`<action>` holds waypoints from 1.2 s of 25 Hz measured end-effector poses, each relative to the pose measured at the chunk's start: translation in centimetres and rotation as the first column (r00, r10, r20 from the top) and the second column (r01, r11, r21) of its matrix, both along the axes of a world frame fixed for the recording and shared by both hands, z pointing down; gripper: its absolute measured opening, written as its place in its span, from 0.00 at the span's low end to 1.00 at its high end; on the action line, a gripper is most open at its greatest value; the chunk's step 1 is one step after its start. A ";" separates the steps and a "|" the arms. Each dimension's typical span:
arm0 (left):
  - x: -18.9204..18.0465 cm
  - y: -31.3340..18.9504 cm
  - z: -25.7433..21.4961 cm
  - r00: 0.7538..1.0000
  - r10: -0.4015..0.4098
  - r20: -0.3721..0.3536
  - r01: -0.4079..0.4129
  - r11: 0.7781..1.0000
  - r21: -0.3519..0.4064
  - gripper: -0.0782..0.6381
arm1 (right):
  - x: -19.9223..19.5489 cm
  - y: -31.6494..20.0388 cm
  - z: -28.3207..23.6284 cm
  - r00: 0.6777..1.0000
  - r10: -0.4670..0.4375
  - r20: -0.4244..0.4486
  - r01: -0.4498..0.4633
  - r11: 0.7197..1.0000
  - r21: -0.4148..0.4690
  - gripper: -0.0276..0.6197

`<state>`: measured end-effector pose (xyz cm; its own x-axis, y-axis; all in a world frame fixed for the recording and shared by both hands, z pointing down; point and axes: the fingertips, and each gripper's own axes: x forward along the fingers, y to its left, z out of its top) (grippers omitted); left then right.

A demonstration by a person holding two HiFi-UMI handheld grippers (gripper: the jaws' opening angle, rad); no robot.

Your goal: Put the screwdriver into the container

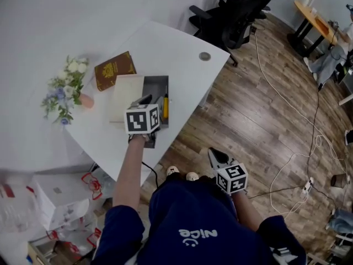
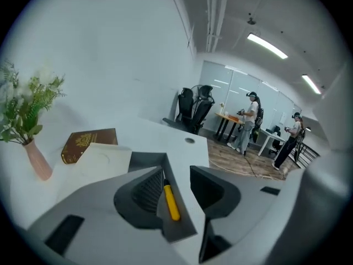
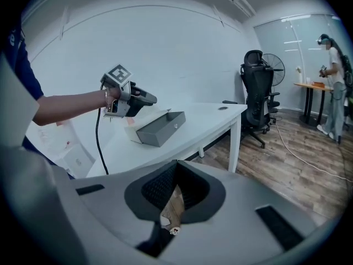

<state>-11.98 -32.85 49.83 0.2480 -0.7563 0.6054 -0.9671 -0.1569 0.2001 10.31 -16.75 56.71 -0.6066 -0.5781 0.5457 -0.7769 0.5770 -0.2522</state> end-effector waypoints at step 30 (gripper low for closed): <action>0.4 20.4 -4.0 0.984 -0.130 -0.122 0.165 0.925 0.341 0.32 | -2.5 2.3 -1.6 0.984 -0.176 -0.006 0.176 0.979 0.106 0.08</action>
<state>-11.55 -12.48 45.86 0.1610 -0.9476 0.2758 -0.9637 -0.0907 0.2509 7.80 -14.44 55.12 -0.7054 -0.5166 0.4853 -0.6602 0.7281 -0.1846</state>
